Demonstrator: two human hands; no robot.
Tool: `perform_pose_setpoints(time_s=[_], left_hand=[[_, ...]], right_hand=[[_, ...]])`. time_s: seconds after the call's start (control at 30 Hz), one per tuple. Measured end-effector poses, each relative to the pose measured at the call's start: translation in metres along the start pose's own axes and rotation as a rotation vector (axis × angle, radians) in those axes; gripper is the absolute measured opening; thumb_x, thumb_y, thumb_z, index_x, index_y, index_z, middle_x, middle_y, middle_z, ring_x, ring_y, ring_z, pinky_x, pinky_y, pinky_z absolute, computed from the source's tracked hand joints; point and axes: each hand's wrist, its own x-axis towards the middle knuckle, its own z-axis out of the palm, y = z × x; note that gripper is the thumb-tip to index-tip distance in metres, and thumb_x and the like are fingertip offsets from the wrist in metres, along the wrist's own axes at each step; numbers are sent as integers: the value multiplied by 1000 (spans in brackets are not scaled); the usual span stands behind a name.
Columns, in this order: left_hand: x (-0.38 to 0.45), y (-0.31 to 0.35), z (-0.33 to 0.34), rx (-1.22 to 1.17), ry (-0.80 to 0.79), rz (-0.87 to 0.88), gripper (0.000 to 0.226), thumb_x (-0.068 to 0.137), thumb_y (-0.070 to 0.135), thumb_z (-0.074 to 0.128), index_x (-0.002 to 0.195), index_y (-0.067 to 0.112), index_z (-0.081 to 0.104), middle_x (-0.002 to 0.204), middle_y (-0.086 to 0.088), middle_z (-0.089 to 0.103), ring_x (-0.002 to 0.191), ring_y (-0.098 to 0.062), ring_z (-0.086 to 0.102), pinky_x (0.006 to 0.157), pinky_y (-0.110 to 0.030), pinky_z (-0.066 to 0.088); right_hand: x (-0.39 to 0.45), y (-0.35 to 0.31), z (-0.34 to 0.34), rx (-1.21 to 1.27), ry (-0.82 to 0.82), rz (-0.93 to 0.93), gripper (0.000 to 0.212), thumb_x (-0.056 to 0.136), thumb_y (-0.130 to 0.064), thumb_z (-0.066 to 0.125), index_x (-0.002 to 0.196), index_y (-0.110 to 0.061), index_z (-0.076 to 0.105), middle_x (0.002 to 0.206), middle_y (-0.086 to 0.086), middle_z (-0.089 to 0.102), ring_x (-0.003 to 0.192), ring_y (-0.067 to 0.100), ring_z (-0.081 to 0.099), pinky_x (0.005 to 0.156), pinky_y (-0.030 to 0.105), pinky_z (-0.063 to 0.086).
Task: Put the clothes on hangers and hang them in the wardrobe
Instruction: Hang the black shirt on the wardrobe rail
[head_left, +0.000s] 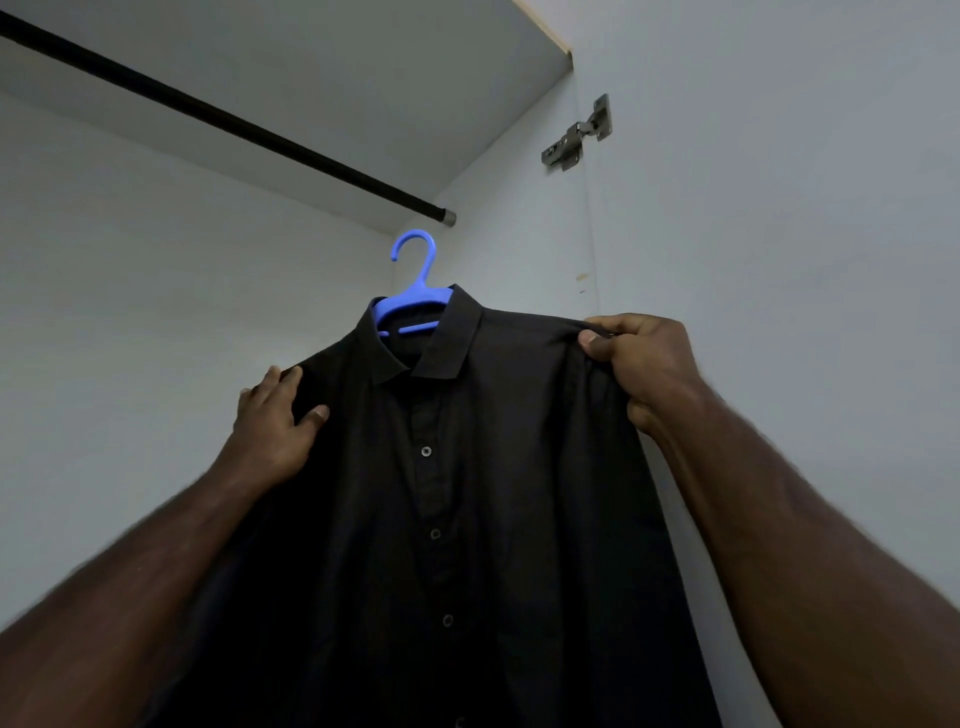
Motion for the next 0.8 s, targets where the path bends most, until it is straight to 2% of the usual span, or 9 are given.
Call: perform_pose_setpoints(time_s=[0.13,0.27,0.33,0.4,0.47,0.53,0.6,0.73,0.8], left_hand=[[33,-3,26,40,1,35,69,102,34,54,160,14,22,167,-12,13,153,-37,3,123,-53,14],[51,4,41,-57,30,74,59,106,28,46,159,13,26,167,-11,16,155,-33,6,124,-46,13],[60,-2,40,-191,136,23,49,106,27,45,153,14,40,161,-9,34,150,-31,26,121,-42,23],[70,-17,34,-427,199,-125,39,105,23,49,142,15,54,148,-8,52,136,-28,48,114,-37,35],[79,-31,29,-809,146,-272,27,103,15,54,127,14,66,132,-10,65,117,-26,62,106,-38,47],[85,-40,25,-1092,73,-334,19,100,7,58,111,13,72,115,-12,72,102,-25,69,95,-41,55],[91,-48,22,-1199,51,-333,16,98,5,61,104,11,73,106,-12,74,91,-23,71,87,-39,59],[105,-58,19,-1277,90,-327,13,95,5,65,101,11,75,101,-11,75,82,-19,73,75,-32,61],[113,-60,17,-1299,121,-325,12,95,5,65,99,12,75,103,-11,75,87,-21,73,80,-34,61]], right_hand=[[26,10,8,2,14,-24,13,82,1,76,89,-10,78,87,8,77,88,24,74,86,39,61],[42,15,19,1,42,-63,14,83,3,75,85,-11,77,87,7,76,86,22,73,87,37,61],[46,16,23,33,65,-63,15,84,4,73,85,-11,76,85,7,75,80,19,71,87,37,61],[48,18,27,61,90,-60,15,84,4,72,90,-9,75,86,8,74,78,18,70,86,37,61],[49,20,30,63,105,-64,17,85,4,72,98,-6,75,88,9,73,78,18,69,84,35,61],[50,20,34,63,106,-68,21,85,3,72,105,-4,74,90,8,73,76,16,69,79,30,62],[50,21,37,37,78,-60,20,86,-1,73,104,-6,75,95,10,74,77,16,70,73,29,62],[52,18,44,-65,-21,-61,10,90,-6,70,99,-11,73,96,10,73,77,18,70,66,28,62],[52,14,51,-93,-95,-60,8,94,-9,66,97,-13,72,94,8,72,74,16,69,64,27,62]])
